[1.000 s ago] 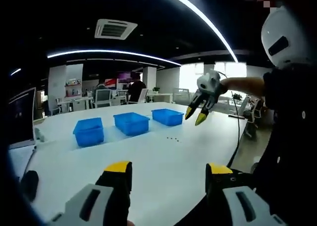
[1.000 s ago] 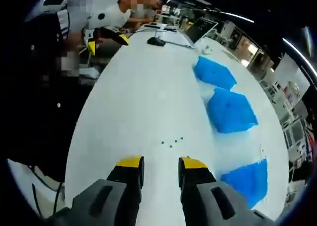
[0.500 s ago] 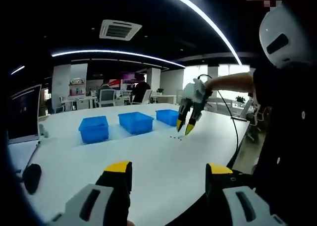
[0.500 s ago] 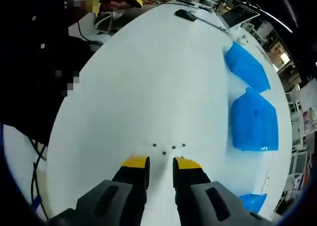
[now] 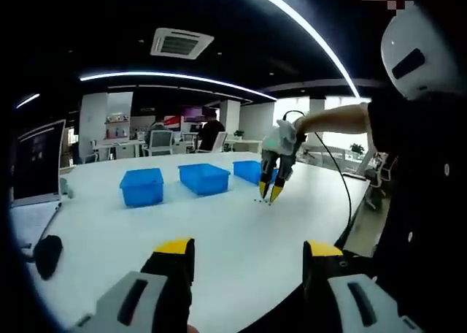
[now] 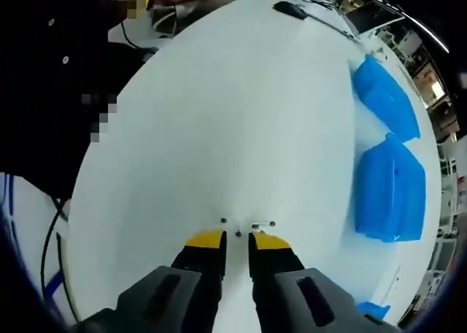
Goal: Pick up the resistors one by one and place each resistor into its matching bin, sorting the parts by color and model until every resistor is separated into the correct bin for its type
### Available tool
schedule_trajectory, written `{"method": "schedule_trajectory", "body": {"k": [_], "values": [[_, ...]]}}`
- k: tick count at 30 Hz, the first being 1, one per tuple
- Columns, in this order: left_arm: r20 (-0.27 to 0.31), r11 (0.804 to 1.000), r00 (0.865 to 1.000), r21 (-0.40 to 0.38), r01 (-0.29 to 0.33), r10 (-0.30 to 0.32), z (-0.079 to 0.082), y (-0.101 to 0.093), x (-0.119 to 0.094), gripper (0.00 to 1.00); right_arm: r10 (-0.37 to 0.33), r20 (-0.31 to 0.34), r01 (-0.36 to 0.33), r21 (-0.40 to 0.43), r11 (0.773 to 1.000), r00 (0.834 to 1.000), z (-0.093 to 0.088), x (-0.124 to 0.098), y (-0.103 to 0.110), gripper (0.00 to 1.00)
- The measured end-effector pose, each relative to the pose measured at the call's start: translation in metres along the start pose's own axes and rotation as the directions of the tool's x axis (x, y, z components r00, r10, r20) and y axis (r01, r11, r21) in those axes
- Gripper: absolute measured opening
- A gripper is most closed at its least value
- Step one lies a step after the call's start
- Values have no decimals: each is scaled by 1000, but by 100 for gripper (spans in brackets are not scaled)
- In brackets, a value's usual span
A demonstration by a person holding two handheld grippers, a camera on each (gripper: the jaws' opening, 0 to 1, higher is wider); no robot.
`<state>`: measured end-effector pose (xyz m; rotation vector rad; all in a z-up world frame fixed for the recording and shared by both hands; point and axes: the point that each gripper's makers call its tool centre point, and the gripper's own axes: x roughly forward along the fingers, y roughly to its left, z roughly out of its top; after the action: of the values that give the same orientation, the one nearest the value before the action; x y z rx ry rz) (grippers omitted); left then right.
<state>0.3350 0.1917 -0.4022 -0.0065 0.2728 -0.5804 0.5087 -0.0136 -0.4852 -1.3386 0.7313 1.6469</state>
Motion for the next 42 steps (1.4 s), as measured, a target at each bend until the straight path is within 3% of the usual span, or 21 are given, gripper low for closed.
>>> {"method": "schedule_trajectory", "body": {"k": [4,11,15,19,23,26,28,30,31,33,35,37,38,39,40,41,42], "values": [[3,1000,1000,-4,3,-3,0,0,1,61,44,-4,-43,43,998,999,0,1,4,9],[-1,1000,1000,-1,8,-8,0,-1,4,61,40,-7,-40,52,998,999,-1,2,4,5],[2,1000,1000,0,11,-11,2,-2,5,61,20,-5,-20,40,999,1000,-1,0,6,5],[0,1000,1000,8,13,-13,4,-2,9,61,-36,54,32,85,996,998,4,-14,5,5],[6,1000,1000,12,19,-19,9,-2,14,61,-137,167,105,189,976,976,9,-40,7,5],[16,1000,1000,11,24,-25,14,-1,18,61,-247,260,163,304,938,933,8,-63,12,5],[18,999,999,18,30,-30,16,-1,21,61,-351,291,219,403,889,890,-2,-80,18,5],[24,999,999,23,37,-37,19,-1,24,61,-463,305,284,483,829,833,-10,-94,19,5],[25,999,999,25,38,-38,20,-1,25,61,-522,322,296,545,785,790,-14,-102,21,5],[26,999,999,27,39,-40,22,-1,28,61,-633,346,307,654,692,692,-22,-118,29,5],[30,999,999,31,44,-45,24,-3,29,61,-739,320,327,743,584,592,-34,-130,38,5],[34,998,998,35,45,-46,25,-3,30,61,-815,284,330,809,486,504,-42,-135,52,5],[37,998,998,34,45,-46,26,-3,31,61,-872,246,328,856,400,423,-46,-141,58,5],[37,999,998,33,43,-44,27,-2,32,61,-897,236,307,881,359,373,-46,-144,65,5],[37,999,998,33,42,-43,27,-2,32,61,-904,232,301,888,347,358,-46,-145,68,5],[39,999,998,32,41,-42,28,-2,33,61,-948,177,311,915,258,264,-49,-154,76,5],[40,998,998,31,46,-48,29,-4,33,61,-959,160,310,923,229,233,-48,-157,80,5]]}}
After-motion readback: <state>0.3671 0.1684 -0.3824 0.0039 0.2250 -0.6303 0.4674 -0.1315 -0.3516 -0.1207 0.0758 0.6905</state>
